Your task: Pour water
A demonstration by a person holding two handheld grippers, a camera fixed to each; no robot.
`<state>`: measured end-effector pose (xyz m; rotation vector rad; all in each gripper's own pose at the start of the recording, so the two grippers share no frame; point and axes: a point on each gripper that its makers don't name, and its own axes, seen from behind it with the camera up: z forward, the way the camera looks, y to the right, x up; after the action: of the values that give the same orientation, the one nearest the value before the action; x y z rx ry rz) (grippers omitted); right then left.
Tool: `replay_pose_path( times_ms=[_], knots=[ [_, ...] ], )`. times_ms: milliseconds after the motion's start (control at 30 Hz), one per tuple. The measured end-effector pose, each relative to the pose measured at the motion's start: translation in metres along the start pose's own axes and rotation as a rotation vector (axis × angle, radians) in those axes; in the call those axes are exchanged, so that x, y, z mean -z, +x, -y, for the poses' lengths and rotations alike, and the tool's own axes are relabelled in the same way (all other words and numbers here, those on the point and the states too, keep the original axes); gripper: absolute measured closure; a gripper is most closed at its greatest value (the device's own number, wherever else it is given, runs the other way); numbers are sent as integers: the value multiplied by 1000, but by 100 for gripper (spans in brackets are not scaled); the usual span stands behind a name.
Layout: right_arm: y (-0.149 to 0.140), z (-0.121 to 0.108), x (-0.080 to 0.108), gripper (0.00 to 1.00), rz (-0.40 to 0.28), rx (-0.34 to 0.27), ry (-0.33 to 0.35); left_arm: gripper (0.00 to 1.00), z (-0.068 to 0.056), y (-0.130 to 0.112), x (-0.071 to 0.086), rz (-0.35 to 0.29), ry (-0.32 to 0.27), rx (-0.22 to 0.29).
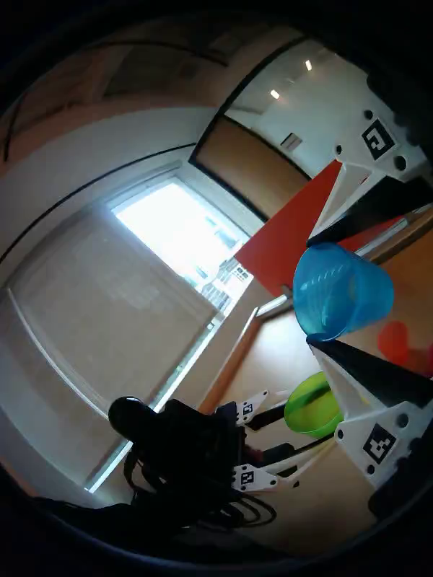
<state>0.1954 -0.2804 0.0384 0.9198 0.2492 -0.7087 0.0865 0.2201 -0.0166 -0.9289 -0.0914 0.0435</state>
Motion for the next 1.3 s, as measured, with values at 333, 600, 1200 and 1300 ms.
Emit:
replay_pose_path(
  times_ms=[333, 600, 1200, 1300],
  knots=[
    [2, -3, -4, 9, 8, 59, 9, 18, -3, 1, -2, -2, -10, -1],
    [0, -3, -8, 9, 15, 104, 13, 18, -2, -1, -3, -1, -12, 0],
    [0, -2, -12, 9, 31, 206, 23, 18, -4, 1, -4, -4, -20, -1],
    [0, -2, -13, 9, 34, 221, 25, 18, -5, 0, -5, -4, -21, 0]
  ],
)
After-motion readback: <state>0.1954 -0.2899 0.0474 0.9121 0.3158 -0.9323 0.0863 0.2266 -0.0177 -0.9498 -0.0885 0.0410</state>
